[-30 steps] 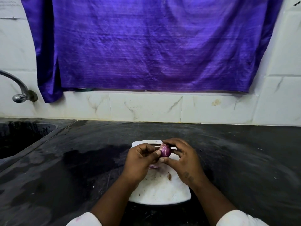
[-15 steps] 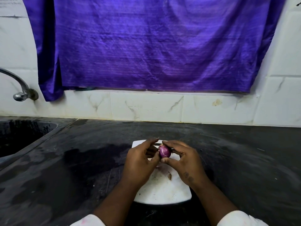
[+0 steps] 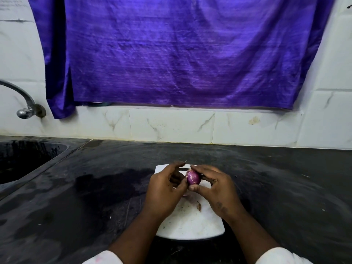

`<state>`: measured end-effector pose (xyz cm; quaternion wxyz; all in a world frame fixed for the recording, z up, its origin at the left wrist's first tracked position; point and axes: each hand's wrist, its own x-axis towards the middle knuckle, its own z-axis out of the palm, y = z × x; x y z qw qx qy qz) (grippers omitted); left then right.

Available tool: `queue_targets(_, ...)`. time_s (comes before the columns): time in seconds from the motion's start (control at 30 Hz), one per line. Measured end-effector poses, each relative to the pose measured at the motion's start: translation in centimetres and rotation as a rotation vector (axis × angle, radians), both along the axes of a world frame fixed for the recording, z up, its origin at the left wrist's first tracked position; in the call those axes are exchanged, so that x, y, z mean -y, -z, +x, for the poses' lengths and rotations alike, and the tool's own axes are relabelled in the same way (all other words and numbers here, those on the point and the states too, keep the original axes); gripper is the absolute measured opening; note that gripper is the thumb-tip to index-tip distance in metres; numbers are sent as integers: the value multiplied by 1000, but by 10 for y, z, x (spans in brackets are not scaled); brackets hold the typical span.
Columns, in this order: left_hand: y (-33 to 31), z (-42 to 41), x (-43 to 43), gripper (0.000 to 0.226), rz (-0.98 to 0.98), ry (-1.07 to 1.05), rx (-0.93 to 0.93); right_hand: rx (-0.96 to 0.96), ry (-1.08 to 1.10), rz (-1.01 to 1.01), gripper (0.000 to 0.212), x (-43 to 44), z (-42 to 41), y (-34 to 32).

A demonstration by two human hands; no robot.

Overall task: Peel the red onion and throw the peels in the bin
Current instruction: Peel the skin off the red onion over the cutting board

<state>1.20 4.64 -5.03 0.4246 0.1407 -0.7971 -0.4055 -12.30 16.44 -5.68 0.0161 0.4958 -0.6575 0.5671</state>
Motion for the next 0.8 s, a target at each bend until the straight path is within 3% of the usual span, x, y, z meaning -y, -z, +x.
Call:
queue_targets(0.33,3,0,2,52,-172,-79,80,-126,60,83,60,-1,-1,1)
queue_targets(0.8,4,0,1,52,-149,-91,66,-126,76,102,61,0,-2,2)
